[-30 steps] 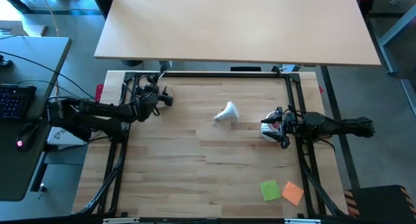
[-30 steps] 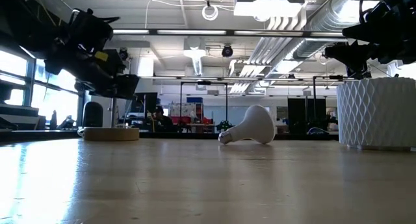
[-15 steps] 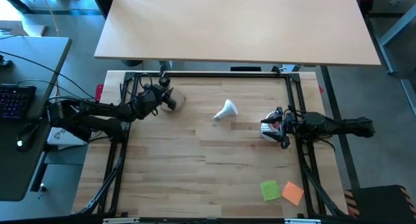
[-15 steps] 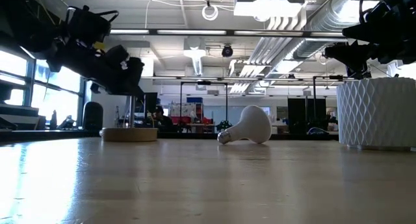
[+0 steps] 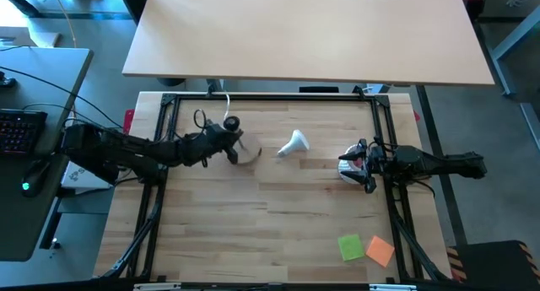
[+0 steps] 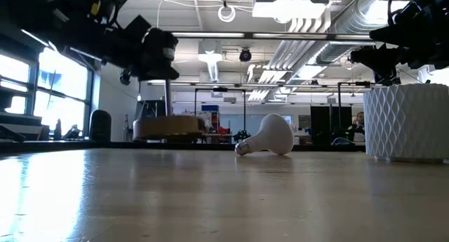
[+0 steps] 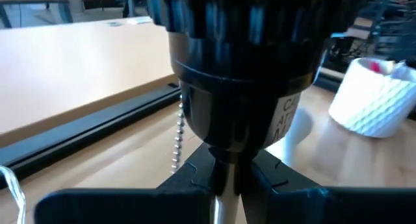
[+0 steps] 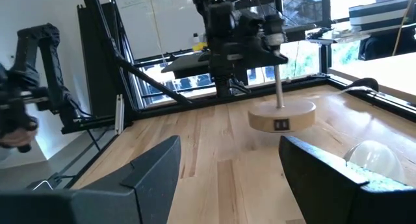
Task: Screw lightbulb
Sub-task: Move the lamp to the center of the table, then move the desk organizer to the top right of the table, then insert the lightbulb into the lamp
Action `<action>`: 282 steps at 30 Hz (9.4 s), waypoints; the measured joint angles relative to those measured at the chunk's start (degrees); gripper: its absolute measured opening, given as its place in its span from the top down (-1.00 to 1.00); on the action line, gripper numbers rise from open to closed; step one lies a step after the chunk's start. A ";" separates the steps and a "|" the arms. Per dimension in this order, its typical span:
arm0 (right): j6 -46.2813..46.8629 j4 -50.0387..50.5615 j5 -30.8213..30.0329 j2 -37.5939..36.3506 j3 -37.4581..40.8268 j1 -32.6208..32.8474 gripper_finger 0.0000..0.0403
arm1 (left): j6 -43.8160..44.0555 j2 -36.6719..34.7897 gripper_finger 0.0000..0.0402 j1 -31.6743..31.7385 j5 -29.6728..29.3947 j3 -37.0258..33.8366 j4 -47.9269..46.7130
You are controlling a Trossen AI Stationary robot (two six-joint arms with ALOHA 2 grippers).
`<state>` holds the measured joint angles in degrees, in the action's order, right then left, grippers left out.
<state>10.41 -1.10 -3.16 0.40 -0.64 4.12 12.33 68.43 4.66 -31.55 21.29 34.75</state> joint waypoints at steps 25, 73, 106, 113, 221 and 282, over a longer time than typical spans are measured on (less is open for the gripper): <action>0.00 0.02 -0.02 0.00 0.00 0.00 -0.29 | -0.52 18.83 0.70 -12.01 -9.27 12.30 -2.90; 18.44 -8.79 6.03 1.96 0.09 2.05 -0.29 | -18.88 38.60 0.17 -18.15 -1.54 41.97 -16.00; 10.62 16.84 -26.27 60.26 -48.32 22.92 -0.29 | -12.87 39.54 0.17 -17.97 2.16 42.07 -21.66; 40.22 71.87 -22.73 66.19 -66.54 22.84 -0.29 | -12.43 39.54 0.17 -19.14 1.91 40.89 -21.21; 37.22 20.99 -30.71 61.06 -30.97 19.93 0.07 | -10.22 42.75 -0.28 -0.80 16.92 40.95 -22.95; 31.81 19.61 -36.11 61.22 -30.99 19.93 0.07 | 9.64 61.09 -0.24 0.60 10.92 81.63 -71.85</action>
<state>42.23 18.51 -39.27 61.63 -31.64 24.05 21.98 129.51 5.26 -20.63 102.91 -37.10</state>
